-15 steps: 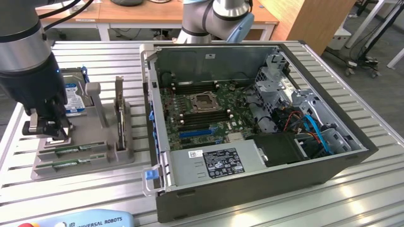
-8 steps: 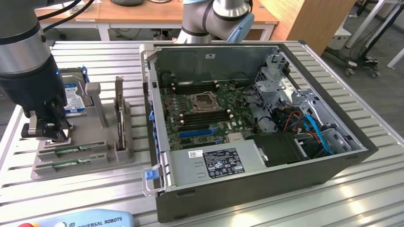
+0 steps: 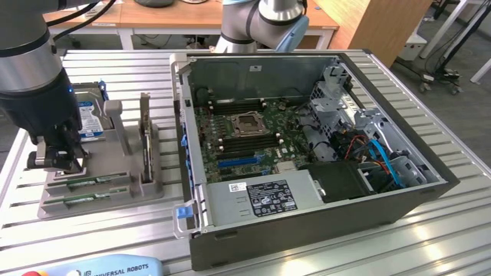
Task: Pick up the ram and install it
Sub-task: 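Pick up the ram and move it above insertion slot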
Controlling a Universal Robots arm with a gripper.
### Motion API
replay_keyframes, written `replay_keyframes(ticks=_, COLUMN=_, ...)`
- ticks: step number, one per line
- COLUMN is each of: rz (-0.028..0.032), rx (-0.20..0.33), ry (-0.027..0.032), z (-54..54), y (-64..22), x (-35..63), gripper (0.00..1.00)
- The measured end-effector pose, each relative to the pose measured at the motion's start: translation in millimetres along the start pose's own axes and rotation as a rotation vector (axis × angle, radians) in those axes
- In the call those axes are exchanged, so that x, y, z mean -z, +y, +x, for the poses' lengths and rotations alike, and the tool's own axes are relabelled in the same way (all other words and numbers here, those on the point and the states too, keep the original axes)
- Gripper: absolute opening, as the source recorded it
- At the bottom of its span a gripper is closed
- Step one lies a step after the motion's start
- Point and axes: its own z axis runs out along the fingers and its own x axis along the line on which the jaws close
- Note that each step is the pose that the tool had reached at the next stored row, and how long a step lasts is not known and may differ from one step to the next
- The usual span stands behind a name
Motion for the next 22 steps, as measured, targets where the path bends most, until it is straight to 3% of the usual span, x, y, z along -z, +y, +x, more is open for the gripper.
replay_keyframes(ticks=17, rz=0.0005, rx=0.0, ry=-0.0002, z=0.5, y=-0.9, x=-21.1, gripper=0.36)
replay_keyframes(ticks=22, rz=0.0002, rx=0.0, ry=0.0001, z=0.7, y=-0.9, x=-22.9, gripper=0.36)
